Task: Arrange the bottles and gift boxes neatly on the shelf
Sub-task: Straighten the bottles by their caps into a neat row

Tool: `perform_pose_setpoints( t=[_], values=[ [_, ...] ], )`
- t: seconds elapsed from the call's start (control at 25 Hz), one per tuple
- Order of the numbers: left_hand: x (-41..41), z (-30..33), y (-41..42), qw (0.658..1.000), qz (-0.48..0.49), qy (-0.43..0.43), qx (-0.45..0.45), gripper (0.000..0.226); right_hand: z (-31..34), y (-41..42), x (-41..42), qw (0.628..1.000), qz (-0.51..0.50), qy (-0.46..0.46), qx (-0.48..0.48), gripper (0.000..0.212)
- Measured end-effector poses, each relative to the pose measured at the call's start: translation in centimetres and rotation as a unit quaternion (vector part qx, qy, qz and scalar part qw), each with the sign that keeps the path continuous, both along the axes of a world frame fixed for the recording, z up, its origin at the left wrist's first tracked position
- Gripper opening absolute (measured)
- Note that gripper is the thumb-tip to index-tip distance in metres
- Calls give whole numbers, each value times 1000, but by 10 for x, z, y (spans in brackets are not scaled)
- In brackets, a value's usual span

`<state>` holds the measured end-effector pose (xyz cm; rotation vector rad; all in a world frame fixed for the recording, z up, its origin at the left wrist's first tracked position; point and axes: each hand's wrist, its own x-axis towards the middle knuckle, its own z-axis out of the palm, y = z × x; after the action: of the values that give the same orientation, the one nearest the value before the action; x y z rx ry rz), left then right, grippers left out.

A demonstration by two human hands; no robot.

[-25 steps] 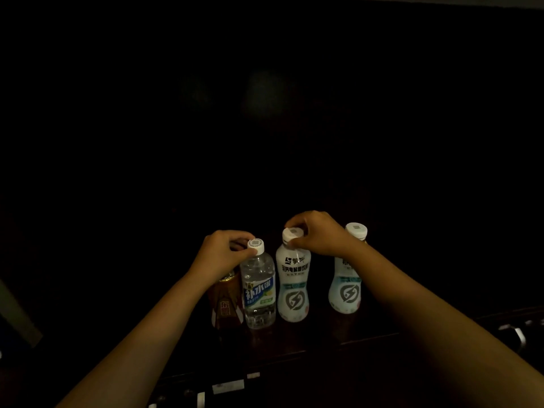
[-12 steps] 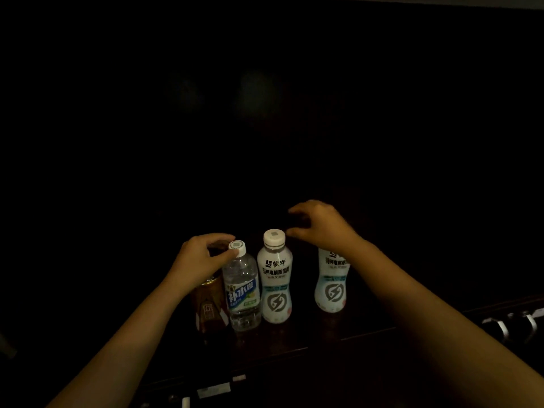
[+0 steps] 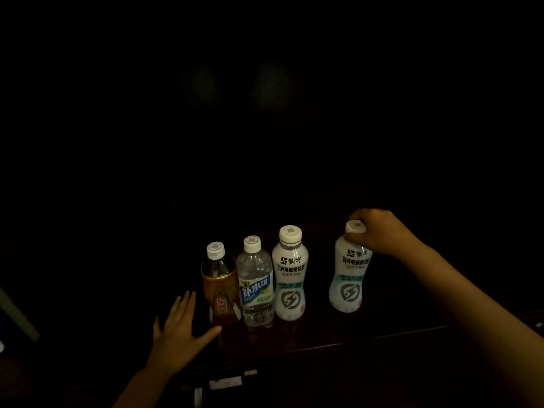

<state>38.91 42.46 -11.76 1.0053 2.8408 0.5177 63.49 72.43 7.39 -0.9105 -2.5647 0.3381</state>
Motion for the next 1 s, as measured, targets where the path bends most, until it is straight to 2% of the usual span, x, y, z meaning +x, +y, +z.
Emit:
perform_pose_setpoints(
  t=[0.12,0.2,0.44,1.0],
  values=[
    [3,-11,7,997,-3,39,-73,114,1,2,0,1000,2,-2,-15,36],
    [3,-13,9,995,-2,46,-90,114,2,3,1,1000,-8,7,-29,37],
    [0,-14,8,995,-7,49,-86,104,5,-8,-2,998,14,40,-45,32],
    [2,-14,7,996,-11,53,-71,105,-7,-25,-30,996,28,63,-54,39]
  ],
)
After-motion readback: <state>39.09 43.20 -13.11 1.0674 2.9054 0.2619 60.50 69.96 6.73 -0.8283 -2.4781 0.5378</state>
